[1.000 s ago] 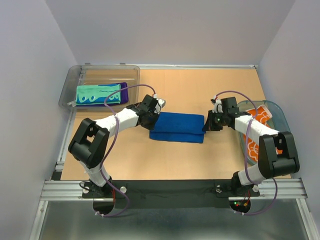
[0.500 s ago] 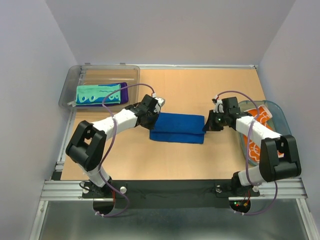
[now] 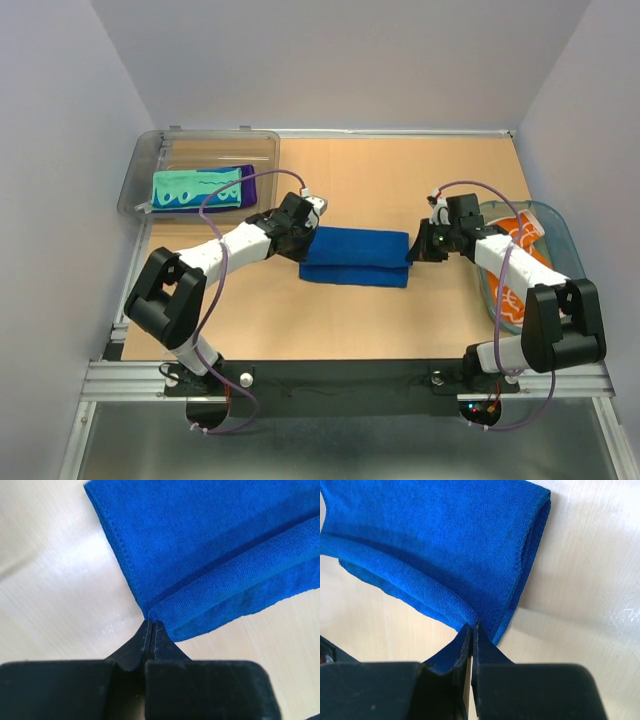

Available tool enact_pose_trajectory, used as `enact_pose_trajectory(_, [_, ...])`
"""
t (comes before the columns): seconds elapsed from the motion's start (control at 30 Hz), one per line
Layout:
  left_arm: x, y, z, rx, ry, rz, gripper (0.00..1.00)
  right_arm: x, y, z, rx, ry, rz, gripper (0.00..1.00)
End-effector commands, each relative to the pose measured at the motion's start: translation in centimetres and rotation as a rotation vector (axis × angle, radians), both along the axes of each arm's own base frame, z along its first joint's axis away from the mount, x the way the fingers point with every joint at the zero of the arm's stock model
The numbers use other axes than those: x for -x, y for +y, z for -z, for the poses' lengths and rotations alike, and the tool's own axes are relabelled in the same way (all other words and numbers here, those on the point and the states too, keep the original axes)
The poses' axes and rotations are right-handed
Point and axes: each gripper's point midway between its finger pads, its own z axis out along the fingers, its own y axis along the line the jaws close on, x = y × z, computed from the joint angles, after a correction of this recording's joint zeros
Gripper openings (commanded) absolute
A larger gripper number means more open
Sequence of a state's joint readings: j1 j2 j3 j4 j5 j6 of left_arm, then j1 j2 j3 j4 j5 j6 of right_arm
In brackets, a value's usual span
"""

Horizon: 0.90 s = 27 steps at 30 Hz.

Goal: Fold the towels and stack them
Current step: Fold the towel

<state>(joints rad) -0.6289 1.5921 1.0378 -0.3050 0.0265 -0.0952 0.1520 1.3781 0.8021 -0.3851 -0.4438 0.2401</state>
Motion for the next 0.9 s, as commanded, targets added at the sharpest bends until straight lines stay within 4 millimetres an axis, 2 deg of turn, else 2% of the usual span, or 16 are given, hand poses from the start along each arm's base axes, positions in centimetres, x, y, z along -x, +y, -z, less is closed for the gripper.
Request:
enact_pose_trajectory(0.0, [1.1,0.0,0.7,0.012,0.025,-0.008,0.07,1.2,-0.1,1.1,-0.008,0.054,0.023,0.07])
enact_pose_trajectory(0.03, [1.3,-0.1,1.0,0.008,0.033,-0.006,0.1,1.5,-0.1,1.4,-0.008,0.066,0.022,0.09])
enact_pose_trajectory(0.07, [1.6,-0.1,1.1,0.011,0.043,-0.016,0.35,1.5,-0.1,1.4,-0.009,0.063,0.017,0.12])
enact_pose_trajectory(0.1, [2.0,-0.2,1.3,0.01,0.052,-0.009,0.44,1.6,-0.1,1.1,-0.009,0.054,0.016,0.21])
enact_pose_trajectory(0.13, [2.4,-0.5,0.8,0.024,0.046,0.002,0.56,1.5,-0.2,0.7,-0.007,0.04,0.016,0.24])
enact_pose_trajectory(0.17, [2.6,-0.7,0.3,0.033,0.038,-0.004,0.61,1.6,-0.1,0.3,-0.002,0.031,0.007,0.32])
enact_pose_trajectory(0.2, [2.8,-0.7,-0.2,0.042,0.025,-0.005,0.64,1.5,-0.2,-0.3,0.0,0.018,0.005,0.37])
enact_pose_trajectory(0.3, [2.9,-1.2,-3.9,0.115,-0.044,-0.011,0.67,1.3,0.3,-3.5,0.002,-0.058,-0.026,0.5])
enact_pose_trajectory(0.33, [2.7,-1.2,-5.8,0.147,-0.089,-0.015,0.67,0.8,0.7,-4.8,0.004,-0.093,-0.04,0.51])
enact_pose_trajectory(0.43, [2.0,-1.6,-8.9,0.194,-0.156,-0.034,0.67,0.3,1.3,-6.5,0.015,-0.138,-0.051,0.52])
enact_pose_trajectory(0.5, [1.1,-2.2,-10.2,0.216,-0.179,-0.037,0.66,-0.5,1.9,-7.3,0.033,-0.165,-0.062,0.51])
enact_pose_trajectory(0.6, [0.1,-3.2,-9.2,0.205,-0.146,-0.053,0.63,-1.6,2.4,-5.6,0.094,-0.128,-0.053,0.49])
enact_pose_trajectory(0.7, [-0.5,-4.6,-6.9,0.189,-0.085,-0.073,0.58,-2.0,3.1,-3.8,0.135,-0.088,-0.039,0.46])
enact_pose_trajectory(0.77, [0.3,-5.5,-4.7,0.172,-0.042,-0.067,0.53,-1.2,3.5,-2.1,0.149,-0.058,-0.034,0.45])
enact_pose_trajectory(0.8, [1.0,-5.9,-3.1,0.171,-0.017,-0.072,0.51,-0.9,4.5,-1.8,0.127,-0.062,-0.038,0.44])
enact_pose_trajectory(0.87, [2.2,-5.4,-0.6,0.161,0.029,-0.101,0.49,0.6,5.2,0.3,0.108,-0.021,-0.03,0.43])
